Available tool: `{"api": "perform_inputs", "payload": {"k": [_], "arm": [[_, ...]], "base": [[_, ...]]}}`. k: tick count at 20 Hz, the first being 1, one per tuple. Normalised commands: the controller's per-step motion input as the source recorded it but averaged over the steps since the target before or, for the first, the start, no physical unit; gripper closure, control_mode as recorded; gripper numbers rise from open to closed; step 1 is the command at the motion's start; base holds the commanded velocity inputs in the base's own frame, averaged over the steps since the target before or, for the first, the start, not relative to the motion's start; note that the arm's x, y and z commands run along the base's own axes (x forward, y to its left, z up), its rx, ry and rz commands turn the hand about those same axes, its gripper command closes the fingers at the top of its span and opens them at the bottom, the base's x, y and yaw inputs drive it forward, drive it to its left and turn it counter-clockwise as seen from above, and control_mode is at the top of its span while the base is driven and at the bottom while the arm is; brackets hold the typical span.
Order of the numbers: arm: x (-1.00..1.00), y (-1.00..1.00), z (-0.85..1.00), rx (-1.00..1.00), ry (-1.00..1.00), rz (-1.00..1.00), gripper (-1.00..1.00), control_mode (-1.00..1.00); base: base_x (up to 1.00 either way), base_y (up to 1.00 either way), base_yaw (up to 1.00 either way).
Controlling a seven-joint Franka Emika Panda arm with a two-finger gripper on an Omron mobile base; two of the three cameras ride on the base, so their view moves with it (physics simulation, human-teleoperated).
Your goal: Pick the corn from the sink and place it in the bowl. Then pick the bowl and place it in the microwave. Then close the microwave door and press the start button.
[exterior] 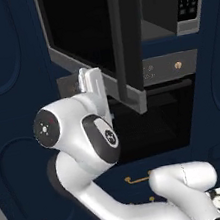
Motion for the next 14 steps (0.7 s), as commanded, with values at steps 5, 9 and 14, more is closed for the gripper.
{"api": "perform_inputs", "payload": {"k": [5,9,14], "arm": [[0.13,-1.00,0.28,0.02,-0.08,-0.03,-1.00,-1.00],[0.73,-1.00,0.23,0.02,0.02,-0.09,-1.00,-1.00],[1.00,-0.99,0.15,0.01,0.14,-0.12,-1.00,-1.00]], "base": [[0.00,0.00,0.00],[0.00,0.00,0.00],[0.00,0.00,0.00]]}}
